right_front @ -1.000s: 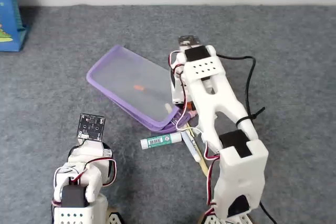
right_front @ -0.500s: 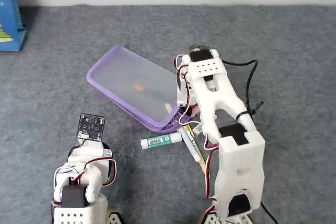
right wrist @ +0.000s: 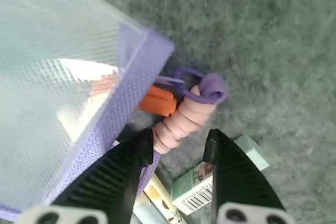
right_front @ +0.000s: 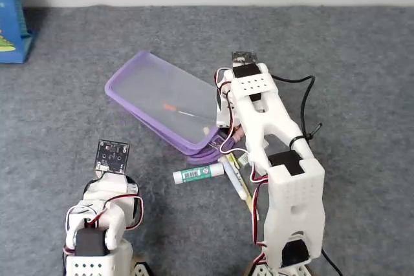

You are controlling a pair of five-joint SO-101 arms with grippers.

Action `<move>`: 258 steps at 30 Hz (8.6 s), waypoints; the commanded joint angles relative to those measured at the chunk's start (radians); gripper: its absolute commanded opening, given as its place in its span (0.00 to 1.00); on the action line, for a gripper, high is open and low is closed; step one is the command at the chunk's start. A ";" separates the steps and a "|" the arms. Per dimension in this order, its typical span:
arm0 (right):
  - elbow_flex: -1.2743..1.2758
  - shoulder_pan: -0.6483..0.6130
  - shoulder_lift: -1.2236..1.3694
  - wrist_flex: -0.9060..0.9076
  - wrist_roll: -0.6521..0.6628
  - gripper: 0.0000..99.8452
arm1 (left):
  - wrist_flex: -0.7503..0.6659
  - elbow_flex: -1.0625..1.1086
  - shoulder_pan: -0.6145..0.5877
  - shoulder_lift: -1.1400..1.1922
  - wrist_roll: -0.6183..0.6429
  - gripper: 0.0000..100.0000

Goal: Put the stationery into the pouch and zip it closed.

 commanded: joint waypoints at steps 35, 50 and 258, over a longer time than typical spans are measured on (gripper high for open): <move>-0.052 0.076 -0.417 0.320 0.327 0.01 | 0.005 -0.004 -0.002 -0.014 0.011 0.03; -0.057 0.203 -0.636 -0.389 0.482 0.01 | 0.005 -0.004 -0.002 -0.014 0.011 0.03; 1.114 -0.246 -2.229 0.166 0.540 0.01 | -0.296 -0.170 0.606 -0.012 0.213 0.02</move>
